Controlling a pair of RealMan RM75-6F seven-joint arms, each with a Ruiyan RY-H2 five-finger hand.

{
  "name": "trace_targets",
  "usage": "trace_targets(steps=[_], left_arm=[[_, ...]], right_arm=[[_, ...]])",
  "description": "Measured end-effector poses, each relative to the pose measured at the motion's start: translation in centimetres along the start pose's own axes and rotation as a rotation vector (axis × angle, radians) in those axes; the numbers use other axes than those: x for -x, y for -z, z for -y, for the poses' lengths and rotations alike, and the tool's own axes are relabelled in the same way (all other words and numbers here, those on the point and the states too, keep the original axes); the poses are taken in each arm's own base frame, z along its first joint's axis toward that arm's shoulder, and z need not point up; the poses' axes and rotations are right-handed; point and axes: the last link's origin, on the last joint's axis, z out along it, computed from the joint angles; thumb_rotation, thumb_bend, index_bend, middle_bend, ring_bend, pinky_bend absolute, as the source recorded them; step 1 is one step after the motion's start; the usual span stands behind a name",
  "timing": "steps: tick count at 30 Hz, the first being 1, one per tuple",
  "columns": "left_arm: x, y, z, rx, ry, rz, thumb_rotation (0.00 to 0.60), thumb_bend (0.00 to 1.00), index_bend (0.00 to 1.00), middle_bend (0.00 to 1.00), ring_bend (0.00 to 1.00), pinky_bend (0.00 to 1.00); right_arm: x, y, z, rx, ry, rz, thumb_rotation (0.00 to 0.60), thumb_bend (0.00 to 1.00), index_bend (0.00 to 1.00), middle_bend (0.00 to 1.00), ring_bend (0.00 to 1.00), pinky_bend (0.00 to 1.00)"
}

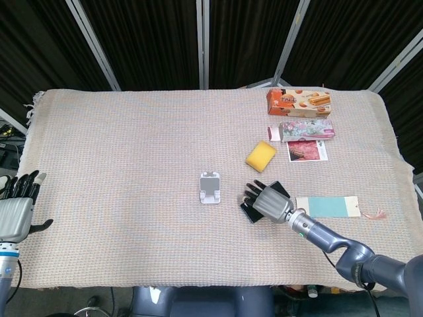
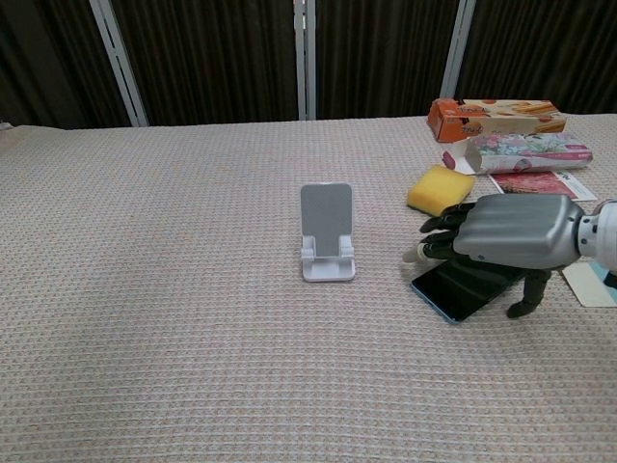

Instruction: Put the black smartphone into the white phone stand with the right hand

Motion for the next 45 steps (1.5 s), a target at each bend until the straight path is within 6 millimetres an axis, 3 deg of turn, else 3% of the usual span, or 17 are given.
trace_targets(steps=[9, 13, 18, 22, 33, 45], left_arm=[[0.1, 0.0, -0.1, 0.001, -0.003, 0.0, 0.6, 0.0, 0.0, 0.0, 0.0, 0.0], [0.1, 0.0, -0.1, 0.0, -0.004, 0.003, 0.6, 0.0, 0.0, 0.0, 0.0, 0.0], [0.2, 0.0, -0.1, -0.001, -0.002, 0.006, 0.6, 0.0, 0.0, 0.0, 0.0, 0.0], [0.2, 0.0, -0.2, 0.001, -0.003, 0.008, 0.6, 0.0, 0.0, 0.0, 0.0, 0.0], [-0.2, 0.3, -0.3, 0.014, 0.014, -0.003, 0.6, 0.0, 0.0, 0.0, 0.0, 0.0], [-1.0, 0.5, -0.1, 0.028, 0.043, -0.021, 0.6, 0.0, 0.0, 0.0, 0.0, 0.0]], right_arm=[[0.6, -0.5, -0.3, -0.003, 0.025, -0.002, 0.6, 0.0, 0.16, 0.22, 0.12, 0.16], [0.7, -0.6, -0.4, -0.003, 0.04, -0.013, 0.6, 0.0, 0.3, 0.33, 0.21, 0.2], [0.7, -0.6, -0.5, -0.008, 0.057, -0.047, 0.6, 0.1, 0.46, 0.48, 0.35, 0.25], [0.7, -0.5, -0.5, -0.021, 0.098, -0.1, 0.6, 0.15, 0.47, 0.49, 0.36, 0.25], [-0.5, 1.4, -1.1, -0.036, 0.151, -0.211, 0.6, 0.15, 0.47, 0.49, 0.37, 0.25], [-5.2, 3.5, -0.8, -0.025, 0.339, -0.369, 0.6, 0.15, 0.47, 0.49, 0.38, 0.27]])
